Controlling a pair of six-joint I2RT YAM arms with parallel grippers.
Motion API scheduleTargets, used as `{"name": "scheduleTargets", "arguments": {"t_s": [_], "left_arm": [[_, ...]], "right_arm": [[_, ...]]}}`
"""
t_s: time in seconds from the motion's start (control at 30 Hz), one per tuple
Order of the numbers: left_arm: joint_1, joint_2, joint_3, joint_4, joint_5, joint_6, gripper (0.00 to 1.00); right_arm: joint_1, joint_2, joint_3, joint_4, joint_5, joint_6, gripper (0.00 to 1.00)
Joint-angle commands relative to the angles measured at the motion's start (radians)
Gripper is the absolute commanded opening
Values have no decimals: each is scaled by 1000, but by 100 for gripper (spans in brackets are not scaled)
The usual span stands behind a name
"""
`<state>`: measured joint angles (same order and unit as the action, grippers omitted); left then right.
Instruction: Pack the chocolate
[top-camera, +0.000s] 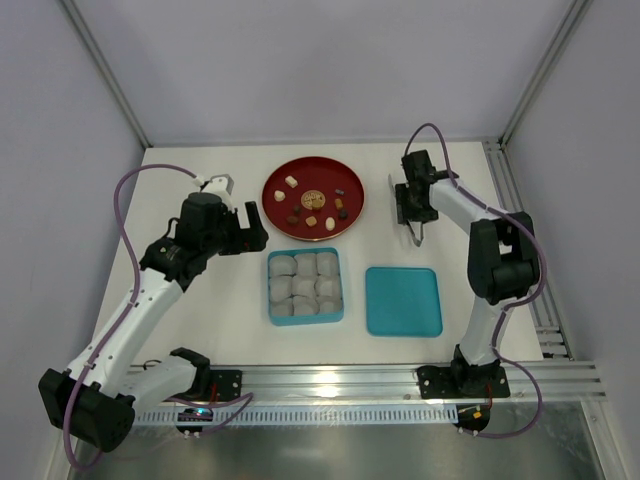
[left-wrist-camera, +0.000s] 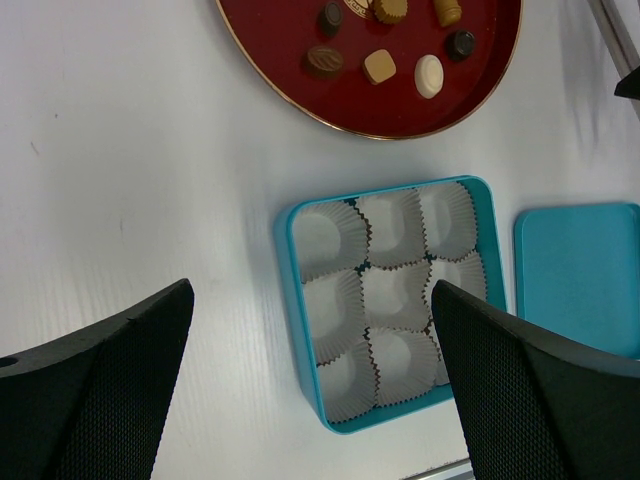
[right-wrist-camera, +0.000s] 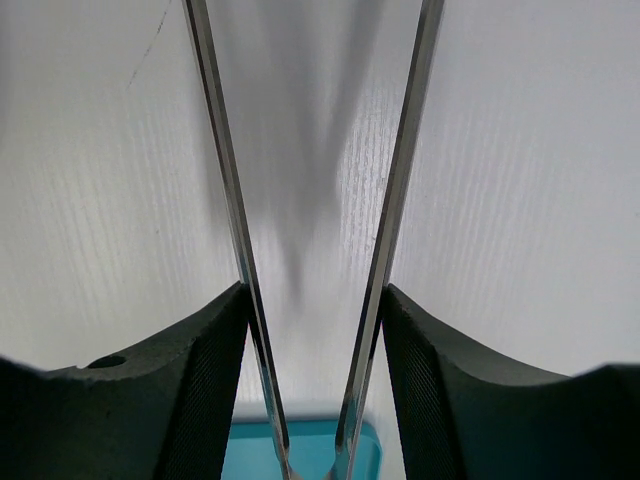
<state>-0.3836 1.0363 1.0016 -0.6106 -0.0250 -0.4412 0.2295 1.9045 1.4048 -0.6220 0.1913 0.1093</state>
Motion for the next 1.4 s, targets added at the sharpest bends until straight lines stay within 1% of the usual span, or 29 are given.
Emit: {"name": "scheduleTargets", "arguments": {"t_s": [0.0, 0.3, 0.9, 1.07, 1.37], "left_arm": [[8, -9, 2, 32, -4, -2, 100], [8, -12, 3, 32, -4, -2, 100], [9, -13, 2, 31, -6, -2, 100], [9, -13, 3, 31, -4, -2, 100], [11, -9, 5, 31, -1, -2, 100]], "right_arm": [[14, -84, 56, -45, 31, 12, 56], [25, -142, 91, -119, 53, 39, 56], [70, -208, 163, -240, 99, 69, 56], [71, -226, 178, -257, 106, 73, 52], [97, -265, 214, -295, 111, 82, 51]]}}
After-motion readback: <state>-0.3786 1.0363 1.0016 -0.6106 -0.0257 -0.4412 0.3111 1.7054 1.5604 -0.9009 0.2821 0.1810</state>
